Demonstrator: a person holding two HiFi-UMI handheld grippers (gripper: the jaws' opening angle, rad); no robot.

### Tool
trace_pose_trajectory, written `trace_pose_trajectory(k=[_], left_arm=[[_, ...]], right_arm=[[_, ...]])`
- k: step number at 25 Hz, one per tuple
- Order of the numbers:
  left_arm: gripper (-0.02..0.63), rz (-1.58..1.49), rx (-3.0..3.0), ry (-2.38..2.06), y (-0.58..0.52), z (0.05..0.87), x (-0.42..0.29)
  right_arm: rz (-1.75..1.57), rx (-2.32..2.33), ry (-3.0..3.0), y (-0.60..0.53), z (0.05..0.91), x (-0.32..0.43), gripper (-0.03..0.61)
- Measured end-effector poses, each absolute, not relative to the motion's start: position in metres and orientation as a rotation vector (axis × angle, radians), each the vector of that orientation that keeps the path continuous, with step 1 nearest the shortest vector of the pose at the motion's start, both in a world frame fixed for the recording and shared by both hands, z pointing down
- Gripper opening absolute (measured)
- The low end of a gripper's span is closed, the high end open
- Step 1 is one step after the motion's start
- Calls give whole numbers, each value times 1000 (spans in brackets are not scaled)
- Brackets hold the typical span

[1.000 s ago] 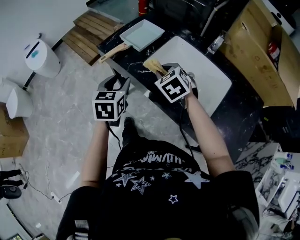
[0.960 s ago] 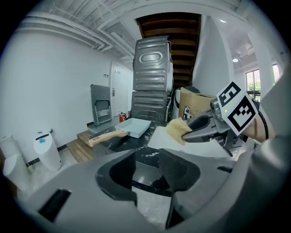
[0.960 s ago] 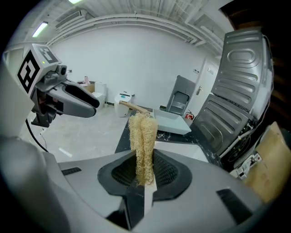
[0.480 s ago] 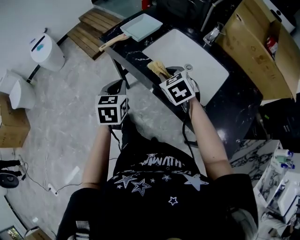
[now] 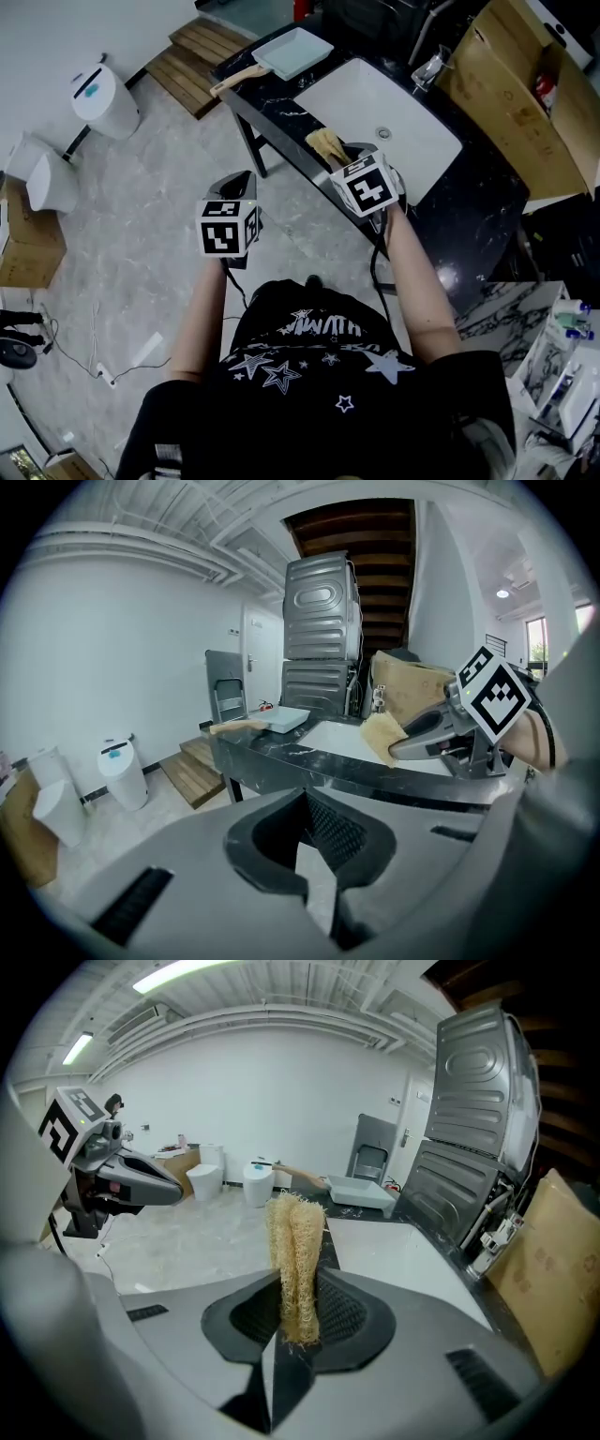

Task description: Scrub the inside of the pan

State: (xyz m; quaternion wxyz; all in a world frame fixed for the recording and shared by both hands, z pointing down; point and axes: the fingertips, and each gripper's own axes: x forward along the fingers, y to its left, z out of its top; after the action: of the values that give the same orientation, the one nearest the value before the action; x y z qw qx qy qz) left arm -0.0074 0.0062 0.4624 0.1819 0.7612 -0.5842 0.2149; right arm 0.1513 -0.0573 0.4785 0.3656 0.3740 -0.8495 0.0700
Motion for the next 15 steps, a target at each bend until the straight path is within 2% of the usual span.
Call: trace_pose_trajectory(k=[15], left_arm=[[8, 593, 2166, -1540, 77, 466, -44]], right_arm=[[279, 1015, -2168, 20, 483, 111, 81]])
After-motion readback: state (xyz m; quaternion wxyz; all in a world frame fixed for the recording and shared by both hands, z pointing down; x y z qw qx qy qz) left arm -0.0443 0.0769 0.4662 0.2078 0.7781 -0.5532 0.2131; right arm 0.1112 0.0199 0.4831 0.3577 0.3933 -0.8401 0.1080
